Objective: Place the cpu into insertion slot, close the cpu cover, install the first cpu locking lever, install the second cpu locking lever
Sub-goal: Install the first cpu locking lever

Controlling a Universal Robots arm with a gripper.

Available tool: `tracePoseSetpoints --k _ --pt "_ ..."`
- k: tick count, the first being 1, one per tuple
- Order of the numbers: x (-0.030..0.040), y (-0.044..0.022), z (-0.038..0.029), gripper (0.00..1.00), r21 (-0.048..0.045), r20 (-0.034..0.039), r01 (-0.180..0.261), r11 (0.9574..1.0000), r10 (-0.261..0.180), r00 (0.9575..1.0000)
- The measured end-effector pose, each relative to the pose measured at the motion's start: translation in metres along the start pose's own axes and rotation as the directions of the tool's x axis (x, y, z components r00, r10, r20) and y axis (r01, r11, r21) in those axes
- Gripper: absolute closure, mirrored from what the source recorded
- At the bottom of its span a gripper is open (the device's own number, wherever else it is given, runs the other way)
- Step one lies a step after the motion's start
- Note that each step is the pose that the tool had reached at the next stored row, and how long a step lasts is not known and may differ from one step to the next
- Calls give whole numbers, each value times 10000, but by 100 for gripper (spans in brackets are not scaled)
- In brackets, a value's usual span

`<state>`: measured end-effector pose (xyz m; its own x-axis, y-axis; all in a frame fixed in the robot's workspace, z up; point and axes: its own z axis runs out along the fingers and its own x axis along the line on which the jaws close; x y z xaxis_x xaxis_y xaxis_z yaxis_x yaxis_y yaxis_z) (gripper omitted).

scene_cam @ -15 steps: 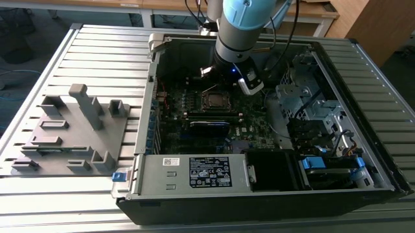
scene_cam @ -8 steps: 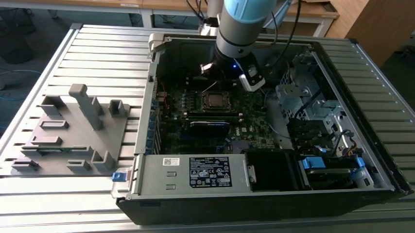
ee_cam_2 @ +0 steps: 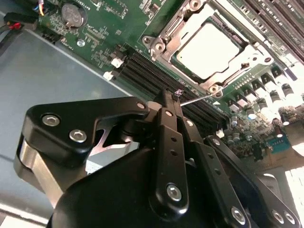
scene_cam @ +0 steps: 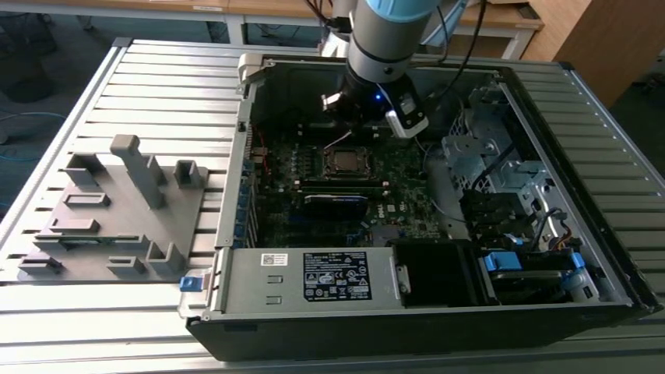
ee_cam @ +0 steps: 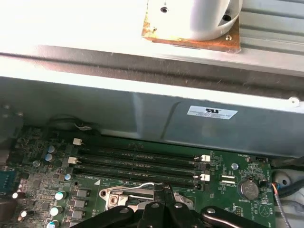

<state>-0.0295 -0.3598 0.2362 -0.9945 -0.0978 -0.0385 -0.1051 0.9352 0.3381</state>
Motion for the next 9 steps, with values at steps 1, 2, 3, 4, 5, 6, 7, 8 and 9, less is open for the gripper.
tracePoseSetpoints --k 1,2,3,4,5,6,7,8,9 --pt "0 6 -17 90 2 -1 -1 10000 1 10000" --pt "-1 11 -32 90 2 0 -1 10000 1 10000" --pt "-2 16 -45 90 2 0 -1 10000 1 10000" --pt "-2 18 -52 90 3 0 -1 10000 1 10000" --pt "-2 19 -52 90 2 0 0 10000 0 10000" --pt "3 19 -52 90 -2 5 3 10000 -3 10000" --pt "17 19 -48 90 -6 19 7 10000 -7 10000" --pt "35 18 -40 90 -4 30 10 10000 -10 10000" --pt "58 16 -28 90 -2 38 13 10000 -13 10000"
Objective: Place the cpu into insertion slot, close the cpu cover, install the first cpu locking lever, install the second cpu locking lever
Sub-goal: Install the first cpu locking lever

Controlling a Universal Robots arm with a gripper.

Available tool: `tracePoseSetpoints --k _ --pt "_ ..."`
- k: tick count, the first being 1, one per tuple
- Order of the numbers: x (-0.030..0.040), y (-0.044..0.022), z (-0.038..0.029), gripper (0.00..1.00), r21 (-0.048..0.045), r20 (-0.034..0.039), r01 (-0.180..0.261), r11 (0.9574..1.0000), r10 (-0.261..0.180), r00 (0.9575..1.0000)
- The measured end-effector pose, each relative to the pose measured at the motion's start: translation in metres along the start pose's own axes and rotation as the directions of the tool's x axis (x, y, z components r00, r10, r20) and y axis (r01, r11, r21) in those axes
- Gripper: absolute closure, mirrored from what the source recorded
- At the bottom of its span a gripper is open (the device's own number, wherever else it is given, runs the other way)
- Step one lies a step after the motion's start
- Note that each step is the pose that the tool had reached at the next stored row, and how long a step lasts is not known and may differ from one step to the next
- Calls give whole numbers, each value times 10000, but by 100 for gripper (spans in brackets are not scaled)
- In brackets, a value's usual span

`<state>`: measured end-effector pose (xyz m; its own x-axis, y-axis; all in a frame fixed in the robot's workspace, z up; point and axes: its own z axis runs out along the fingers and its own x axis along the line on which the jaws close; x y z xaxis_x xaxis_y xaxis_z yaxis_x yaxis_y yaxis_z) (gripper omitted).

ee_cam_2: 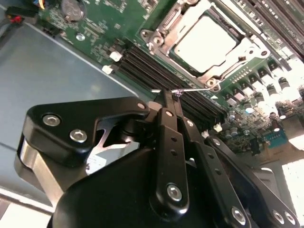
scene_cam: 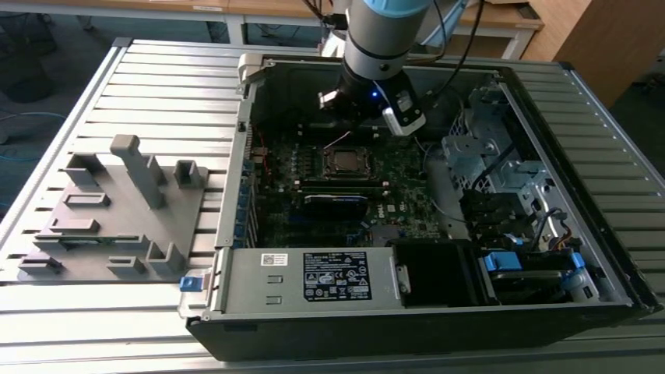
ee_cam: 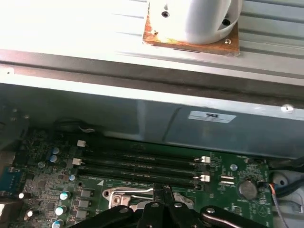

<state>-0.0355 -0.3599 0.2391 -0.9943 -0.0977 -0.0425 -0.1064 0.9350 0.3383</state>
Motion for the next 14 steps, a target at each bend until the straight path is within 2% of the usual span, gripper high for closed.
tracePoseSetpoints --k 4,8,14 --pt "61 -9 42 90 -3 30 10 10000 -10 10000" --pt "67 -12 77 90 -17 32 10 10000 -10 10000" --pt "65 22 150 90 -18 32 10 10000 -10 10000"
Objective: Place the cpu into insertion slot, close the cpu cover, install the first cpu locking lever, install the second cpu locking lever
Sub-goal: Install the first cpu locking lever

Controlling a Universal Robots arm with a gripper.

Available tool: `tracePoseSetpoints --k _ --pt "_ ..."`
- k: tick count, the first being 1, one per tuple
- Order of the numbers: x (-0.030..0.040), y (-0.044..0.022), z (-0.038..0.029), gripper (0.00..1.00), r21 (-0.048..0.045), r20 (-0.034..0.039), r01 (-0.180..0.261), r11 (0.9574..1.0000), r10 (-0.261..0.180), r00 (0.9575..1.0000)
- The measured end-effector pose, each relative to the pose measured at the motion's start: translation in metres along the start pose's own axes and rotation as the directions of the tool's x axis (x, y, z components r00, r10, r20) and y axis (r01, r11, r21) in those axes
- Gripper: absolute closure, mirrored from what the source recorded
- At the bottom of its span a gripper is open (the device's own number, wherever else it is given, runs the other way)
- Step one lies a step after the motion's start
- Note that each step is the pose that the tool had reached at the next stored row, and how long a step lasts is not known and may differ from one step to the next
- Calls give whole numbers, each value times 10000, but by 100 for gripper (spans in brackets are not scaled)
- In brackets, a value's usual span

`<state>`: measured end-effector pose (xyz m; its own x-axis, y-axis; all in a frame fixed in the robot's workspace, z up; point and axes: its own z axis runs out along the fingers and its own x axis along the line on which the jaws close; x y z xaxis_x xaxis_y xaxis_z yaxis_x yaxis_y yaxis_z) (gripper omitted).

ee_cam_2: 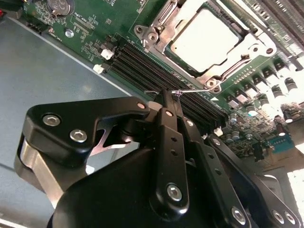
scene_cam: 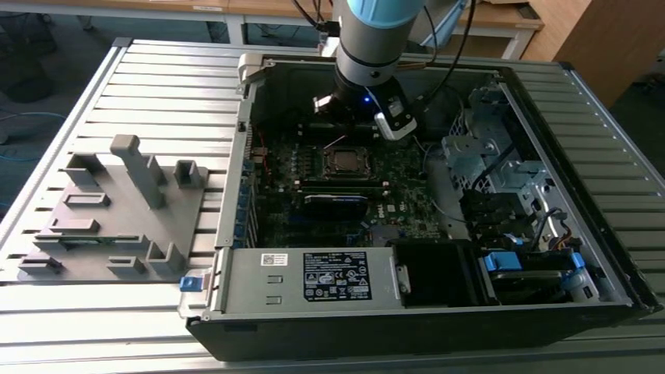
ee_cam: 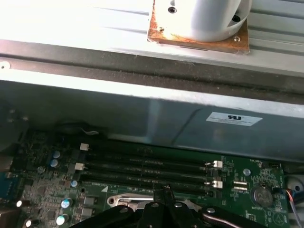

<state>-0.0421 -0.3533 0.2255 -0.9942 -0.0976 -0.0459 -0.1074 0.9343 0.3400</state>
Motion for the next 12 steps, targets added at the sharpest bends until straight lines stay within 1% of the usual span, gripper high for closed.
tracePoseSetpoints --k 4,6,9,10,12 --pt "-1 21 43 90 5 3 2 10000 -2 10000" --pt "-1 29 62 90 46 4 4 10000 -4 10000" --pt "-2 32 85 90 138 6 10 9999 -10 10000" --pt "-2 33 86 90 154 5 11 9999 -11 10000" --pt "-2 33 86 90 157 4 11 9999 -11 10000"
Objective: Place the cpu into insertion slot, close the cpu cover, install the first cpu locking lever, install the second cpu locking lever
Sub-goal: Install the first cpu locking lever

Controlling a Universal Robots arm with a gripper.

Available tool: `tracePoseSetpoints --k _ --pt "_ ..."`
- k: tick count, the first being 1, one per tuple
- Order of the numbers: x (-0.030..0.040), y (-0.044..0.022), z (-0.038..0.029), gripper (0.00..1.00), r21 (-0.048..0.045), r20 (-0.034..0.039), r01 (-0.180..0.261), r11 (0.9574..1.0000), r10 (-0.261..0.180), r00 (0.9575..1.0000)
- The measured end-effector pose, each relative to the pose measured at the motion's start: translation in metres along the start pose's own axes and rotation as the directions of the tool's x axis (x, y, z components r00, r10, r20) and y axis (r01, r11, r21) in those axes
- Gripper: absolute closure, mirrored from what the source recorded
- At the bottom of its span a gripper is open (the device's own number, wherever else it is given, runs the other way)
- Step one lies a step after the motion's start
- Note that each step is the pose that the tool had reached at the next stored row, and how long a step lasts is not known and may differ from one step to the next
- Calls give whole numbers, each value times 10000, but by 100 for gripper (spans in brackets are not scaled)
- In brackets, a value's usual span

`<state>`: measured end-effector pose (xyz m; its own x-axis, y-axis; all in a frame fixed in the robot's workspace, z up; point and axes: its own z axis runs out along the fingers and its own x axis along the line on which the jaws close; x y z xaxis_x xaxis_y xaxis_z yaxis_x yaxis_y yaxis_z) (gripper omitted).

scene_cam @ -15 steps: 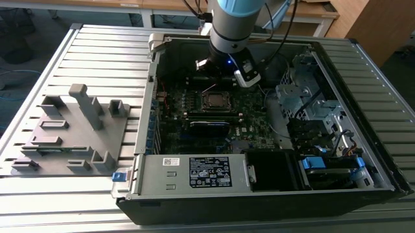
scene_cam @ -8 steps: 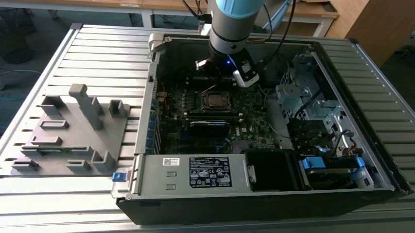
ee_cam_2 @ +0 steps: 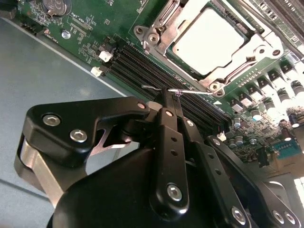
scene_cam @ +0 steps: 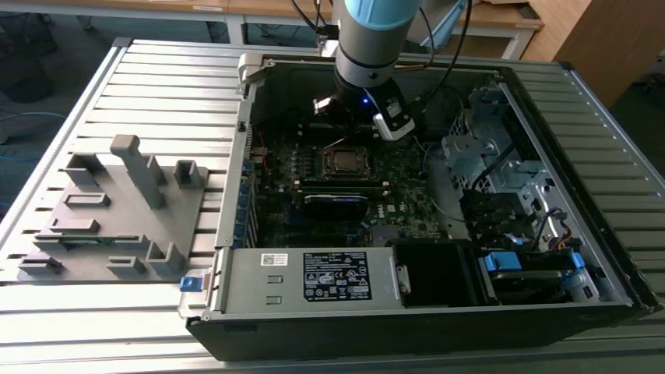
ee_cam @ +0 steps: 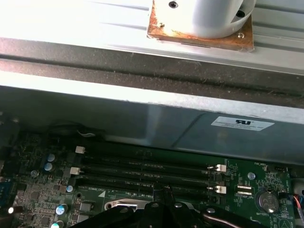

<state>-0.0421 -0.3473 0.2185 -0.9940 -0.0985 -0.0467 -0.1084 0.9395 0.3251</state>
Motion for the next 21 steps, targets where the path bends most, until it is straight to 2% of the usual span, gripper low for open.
tracePoseSetpoints --k 9,21 --pt "-8 -10 55 90 31 38 13 10000 -13 10000" --pt "-49 -17 126 90 34 37 12 10000 -12 10000"
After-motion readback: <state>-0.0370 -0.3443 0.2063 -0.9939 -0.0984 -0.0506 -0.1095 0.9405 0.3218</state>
